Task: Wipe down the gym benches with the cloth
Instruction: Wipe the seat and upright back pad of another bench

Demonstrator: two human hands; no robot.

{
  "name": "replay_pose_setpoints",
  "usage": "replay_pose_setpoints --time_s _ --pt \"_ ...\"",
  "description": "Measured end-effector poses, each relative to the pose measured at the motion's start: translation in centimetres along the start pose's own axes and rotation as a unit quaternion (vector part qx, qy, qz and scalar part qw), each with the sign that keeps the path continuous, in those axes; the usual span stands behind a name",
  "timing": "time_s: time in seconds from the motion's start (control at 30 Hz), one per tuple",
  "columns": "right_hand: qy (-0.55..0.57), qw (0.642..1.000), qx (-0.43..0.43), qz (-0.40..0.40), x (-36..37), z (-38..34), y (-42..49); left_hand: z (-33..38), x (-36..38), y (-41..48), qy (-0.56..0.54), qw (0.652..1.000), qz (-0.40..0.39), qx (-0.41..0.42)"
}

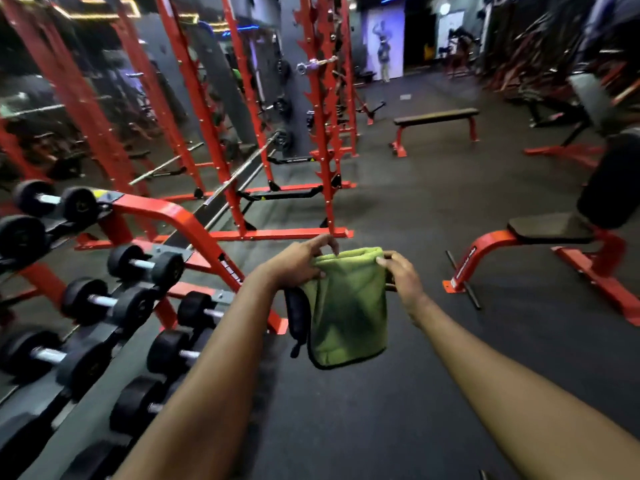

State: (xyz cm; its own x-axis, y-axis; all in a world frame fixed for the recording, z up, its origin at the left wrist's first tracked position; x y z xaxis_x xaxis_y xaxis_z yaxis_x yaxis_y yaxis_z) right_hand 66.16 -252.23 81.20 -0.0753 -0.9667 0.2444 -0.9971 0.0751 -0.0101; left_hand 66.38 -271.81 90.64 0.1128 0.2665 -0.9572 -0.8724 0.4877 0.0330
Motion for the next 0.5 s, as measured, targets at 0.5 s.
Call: replay_pose_setpoints --time_s 0.5 --pt "-0.172 0.959 -0.097 0.205 -15.3 -5.7 30.6 -4.6 5.2 37.3 -0.074 0.994 0.022 0.072"
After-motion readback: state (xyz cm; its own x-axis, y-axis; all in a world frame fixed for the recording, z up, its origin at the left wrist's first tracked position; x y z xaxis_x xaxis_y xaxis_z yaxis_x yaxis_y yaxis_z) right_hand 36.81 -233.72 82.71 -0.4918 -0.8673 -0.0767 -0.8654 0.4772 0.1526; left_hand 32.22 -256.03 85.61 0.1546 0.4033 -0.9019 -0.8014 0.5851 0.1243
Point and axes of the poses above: each hand's wrist, its own y-axis towards the middle knuckle, its own x-axis out of the palm, z = x × y, the point moved 5 cm from there along y, towards the middle knuckle, and after that the axes turned 9 degrees about y, right-handed, at the moved point
